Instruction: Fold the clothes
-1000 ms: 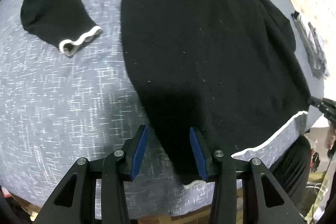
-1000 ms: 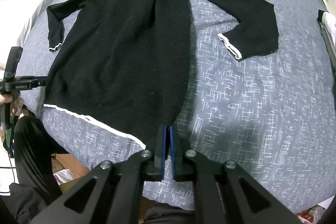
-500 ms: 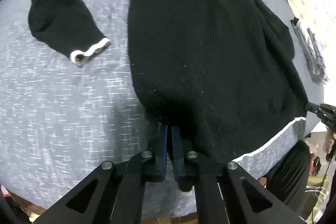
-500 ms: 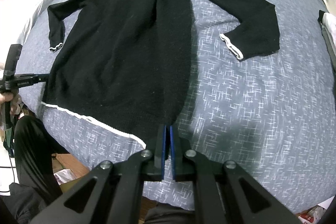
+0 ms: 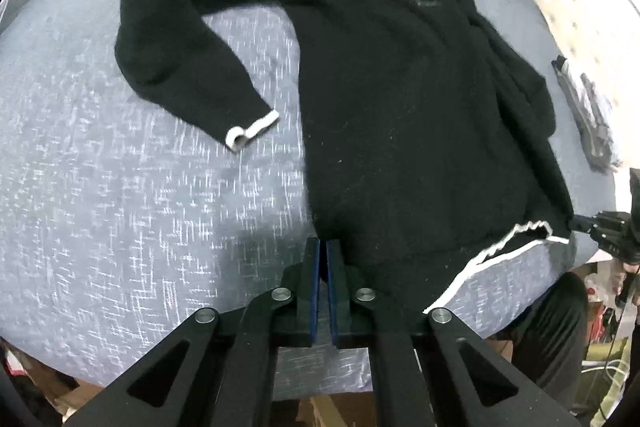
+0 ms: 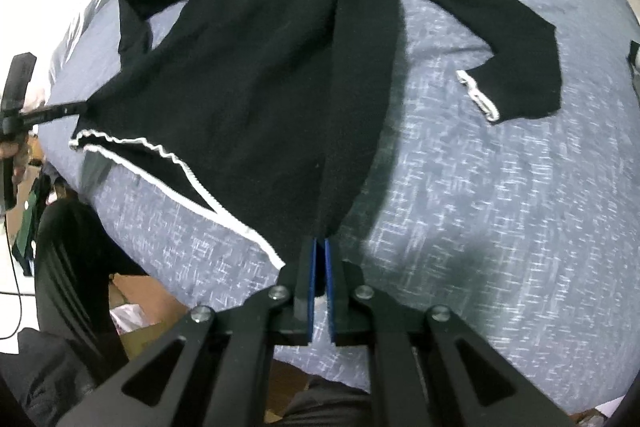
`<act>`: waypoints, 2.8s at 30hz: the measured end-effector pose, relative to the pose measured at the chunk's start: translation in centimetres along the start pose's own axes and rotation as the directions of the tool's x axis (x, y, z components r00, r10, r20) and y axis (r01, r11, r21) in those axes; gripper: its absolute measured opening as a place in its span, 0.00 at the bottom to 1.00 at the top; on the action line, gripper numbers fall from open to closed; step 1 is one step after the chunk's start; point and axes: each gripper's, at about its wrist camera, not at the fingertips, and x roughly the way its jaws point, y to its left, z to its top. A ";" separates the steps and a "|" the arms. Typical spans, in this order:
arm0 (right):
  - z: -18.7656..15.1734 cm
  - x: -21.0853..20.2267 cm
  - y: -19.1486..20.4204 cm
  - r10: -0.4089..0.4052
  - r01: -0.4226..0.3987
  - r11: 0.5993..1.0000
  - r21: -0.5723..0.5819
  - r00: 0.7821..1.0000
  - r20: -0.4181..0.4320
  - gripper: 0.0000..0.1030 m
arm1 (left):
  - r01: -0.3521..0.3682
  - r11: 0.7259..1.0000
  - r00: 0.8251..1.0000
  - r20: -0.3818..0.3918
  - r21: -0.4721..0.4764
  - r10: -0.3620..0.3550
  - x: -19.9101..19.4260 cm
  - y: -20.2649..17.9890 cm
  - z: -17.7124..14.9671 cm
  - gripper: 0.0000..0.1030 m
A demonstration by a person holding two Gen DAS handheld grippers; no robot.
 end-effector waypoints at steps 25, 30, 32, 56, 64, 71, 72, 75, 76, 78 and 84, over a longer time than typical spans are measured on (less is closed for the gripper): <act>2.6 -2.2 -7.5 0.039 -0.081 0.955 0.284 0.988 0.148 0.31 | 0.041 0.998 0.994 0.106 -0.054 -0.035 -2.9 1.7 2.6 0.14; 5.8 -2.9 -9.9 0.036 -0.096 0.952 0.291 0.978 0.208 0.39 | 0.041 0.998 0.984 0.176 -0.053 -0.031 -3.5 2.2 7.1 0.26; 7.7 -3.2 -10.4 0.030 -0.097 0.954 0.283 0.972 0.233 0.40 | 0.043 0.998 0.980 0.194 -0.042 -0.034 -3.0 2.1 9.6 0.27; 27.4 3.5 -14.0 -0.010 -0.042 0.984 0.172 0.956 0.295 0.44 | -0.143 0.963 0.964 0.252 0.228 0.084 11.5 -7.3 29.4 0.46; 32.0 5.6 -13.9 -0.021 -0.023 0.990 0.141 0.952 0.305 0.45 | -0.188 0.939 0.955 0.277 0.288 0.106 13.1 -7.2 30.7 0.45; 34.6 6.8 -14.1 -0.036 -0.007 0.991 0.133 0.948 0.316 0.45 | -0.187 0.928 0.952 0.292 0.323 0.090 12.7 -6.5 30.8 0.18; 35.0 6.8 -14.2 -0.036 -0.008 0.991 0.135 0.947 0.319 0.45 | -0.178 0.931 0.952 0.294 0.318 0.082 12.4 -6.3 30.9 0.17; 36.2 7.0 -14.2 -0.041 -0.005 0.990 0.142 0.945 0.324 0.45 | -0.153 0.946 0.950 0.308 0.285 0.061 11.4 -5.4 31.6 0.14; 36.6 7.1 -14.2 -0.045 -0.003 0.990 0.144 0.945 0.324 0.45 | -0.152 0.950 0.947 0.316 0.273 0.060 11.0 -5.1 32.0 0.13; 37.4 7.3 -14.2 -0.051 0.002 0.989 0.149 0.944 0.325 0.47 | -0.150 0.957 0.940 0.335 0.247 0.061 10.2 -4.4 32.8 0.12; 39.5 8.3 -14.0 -0.072 0.033 0.991 0.129 0.950 0.305 0.49 | -0.144 0.980 0.926 0.367 0.138 0.085 8.0 -1.0 36.7 0.10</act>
